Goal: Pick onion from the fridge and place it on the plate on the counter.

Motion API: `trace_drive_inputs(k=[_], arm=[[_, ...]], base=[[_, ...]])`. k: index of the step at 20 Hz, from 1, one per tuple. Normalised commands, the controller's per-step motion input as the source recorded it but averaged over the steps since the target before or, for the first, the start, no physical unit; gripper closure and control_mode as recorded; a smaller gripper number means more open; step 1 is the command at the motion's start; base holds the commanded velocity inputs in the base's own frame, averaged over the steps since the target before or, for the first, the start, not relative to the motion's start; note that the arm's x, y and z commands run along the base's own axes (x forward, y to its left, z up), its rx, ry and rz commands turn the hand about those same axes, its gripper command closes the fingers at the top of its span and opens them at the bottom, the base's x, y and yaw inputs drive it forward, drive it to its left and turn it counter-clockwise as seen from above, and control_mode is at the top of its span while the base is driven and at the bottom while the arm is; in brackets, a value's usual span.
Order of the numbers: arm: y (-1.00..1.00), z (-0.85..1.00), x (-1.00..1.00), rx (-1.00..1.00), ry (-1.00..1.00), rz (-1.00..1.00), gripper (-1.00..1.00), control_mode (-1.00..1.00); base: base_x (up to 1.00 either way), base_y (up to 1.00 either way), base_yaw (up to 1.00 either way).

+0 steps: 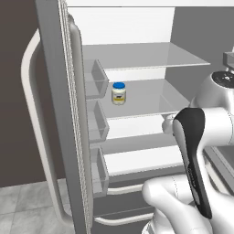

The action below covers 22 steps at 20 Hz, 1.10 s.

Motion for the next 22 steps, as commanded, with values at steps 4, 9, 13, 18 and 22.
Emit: trace_drive_inputs(k=[4, 9, 13, 18, 22], arm=[[0.00, 0.00, -0.50, 0.00, 0.06, 0.00, 1.00, -1.00], [0.01, 0.02, -0.37, 0.00, 0.08, 0.00, 1.00, -1.00], [0.00, 0.14, -0.23, 0.00, 0.05, 0.00, 1.00, -1.00], [0.02, 0.23, -0.09, 0.00, 0.00, 0.00, 1.00, -1.00], [0.00, 0.23, -0.24, 0.00, 0.00, 0.00, 1.00, -1.00]], base=[[0.00, 0.00, 0.00], [0.00, 0.00, 0.00], [0.00, 0.00, 0.00], [0.00, 0.00, 0.00], [0.00, 0.00, 0.00]])
